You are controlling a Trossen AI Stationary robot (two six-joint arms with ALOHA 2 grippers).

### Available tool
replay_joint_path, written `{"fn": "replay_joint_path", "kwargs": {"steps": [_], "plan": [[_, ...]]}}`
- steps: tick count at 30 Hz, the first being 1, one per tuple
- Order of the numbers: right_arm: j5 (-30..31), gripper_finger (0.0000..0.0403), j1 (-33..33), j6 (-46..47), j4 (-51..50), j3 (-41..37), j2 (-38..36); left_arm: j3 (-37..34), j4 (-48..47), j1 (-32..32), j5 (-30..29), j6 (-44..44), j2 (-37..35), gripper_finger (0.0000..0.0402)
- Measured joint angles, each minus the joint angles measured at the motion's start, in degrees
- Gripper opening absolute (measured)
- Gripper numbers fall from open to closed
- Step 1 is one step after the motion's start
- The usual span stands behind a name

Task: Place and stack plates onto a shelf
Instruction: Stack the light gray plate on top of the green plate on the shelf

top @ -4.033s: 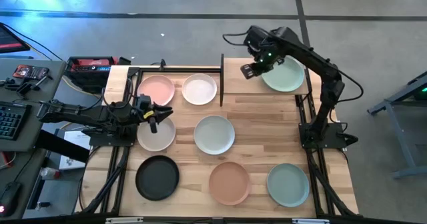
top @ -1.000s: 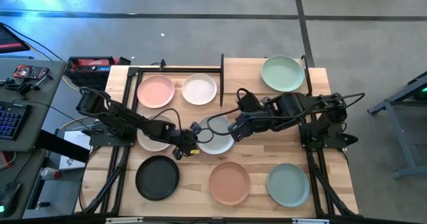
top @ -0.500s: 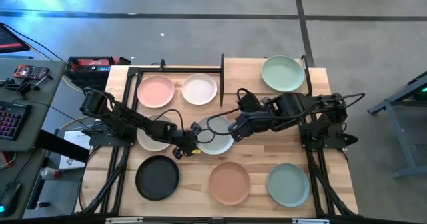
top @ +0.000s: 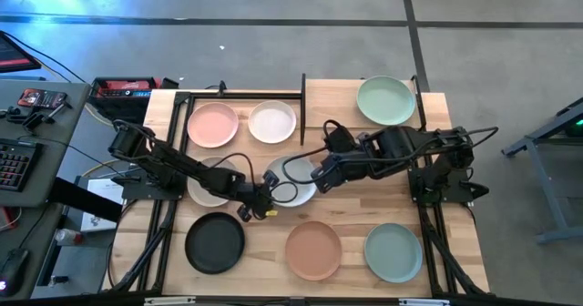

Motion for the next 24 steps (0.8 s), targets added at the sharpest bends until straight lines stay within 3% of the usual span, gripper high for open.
{"fn": "replay_joint_path", "kwargs": {"steps": [10, 24], "plan": [[1.0, 0.0094, -2.3, -3.0, 0.0, 0.0, 0.0, 9.0, -16.9, -0.5, -5.2, 0.1, 0.0, 0.0002], [1.0, 0.0157, -8.0, -5.7, -1.6, 0.0, 0.0, 20.8, -30.7, -3.3, -15.3, 4.6, 0.0, 0.0001]]}}
